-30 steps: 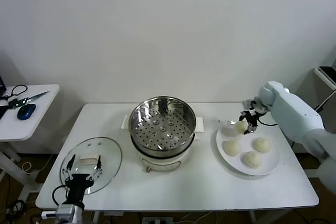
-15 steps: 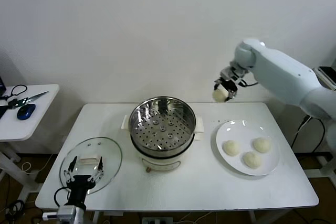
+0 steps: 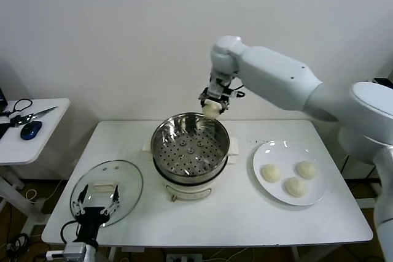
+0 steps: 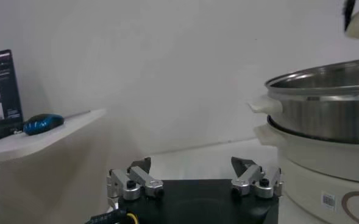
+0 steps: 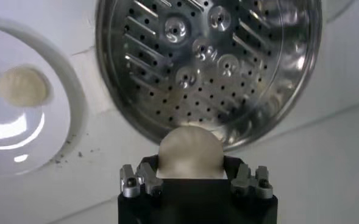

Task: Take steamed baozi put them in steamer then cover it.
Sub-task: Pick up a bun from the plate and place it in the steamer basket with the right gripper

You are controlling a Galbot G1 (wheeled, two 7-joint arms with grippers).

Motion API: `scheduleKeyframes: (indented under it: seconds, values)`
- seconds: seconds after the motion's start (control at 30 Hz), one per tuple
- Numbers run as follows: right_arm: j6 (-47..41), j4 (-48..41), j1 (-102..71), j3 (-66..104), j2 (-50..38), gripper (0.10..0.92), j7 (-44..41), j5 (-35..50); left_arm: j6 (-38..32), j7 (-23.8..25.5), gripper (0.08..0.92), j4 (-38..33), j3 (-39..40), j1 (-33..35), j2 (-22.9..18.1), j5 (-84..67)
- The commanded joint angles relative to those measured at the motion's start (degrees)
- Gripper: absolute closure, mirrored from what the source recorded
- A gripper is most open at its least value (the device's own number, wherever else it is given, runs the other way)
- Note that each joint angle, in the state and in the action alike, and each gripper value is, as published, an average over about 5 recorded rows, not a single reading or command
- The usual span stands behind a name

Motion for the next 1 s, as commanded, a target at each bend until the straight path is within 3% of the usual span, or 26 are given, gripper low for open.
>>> scheduleKeyframes:
  seconds: [0.03,0.77,1.0]
  values:
    - [5.13,-1.57,-5.02,0.73,7.10,0.330,3.25,-12.72,0.19,0.04,0.177,-0.06,0.01,0.14,0.03,-0.33]
    - [5.79,-9.96,-11.30,2.42,10.70,0.319,5.91,-16.80,0.27,-0.09,0.177,0.64,0.25,0.04,-0.65,-0.19]
    - [4.55,-7.30,-9.81,2.91,8.59,0.225,4.82,-15.04,0.16,-0.01,0.177,0.60,0.28,0.33,-0.75,-0.07]
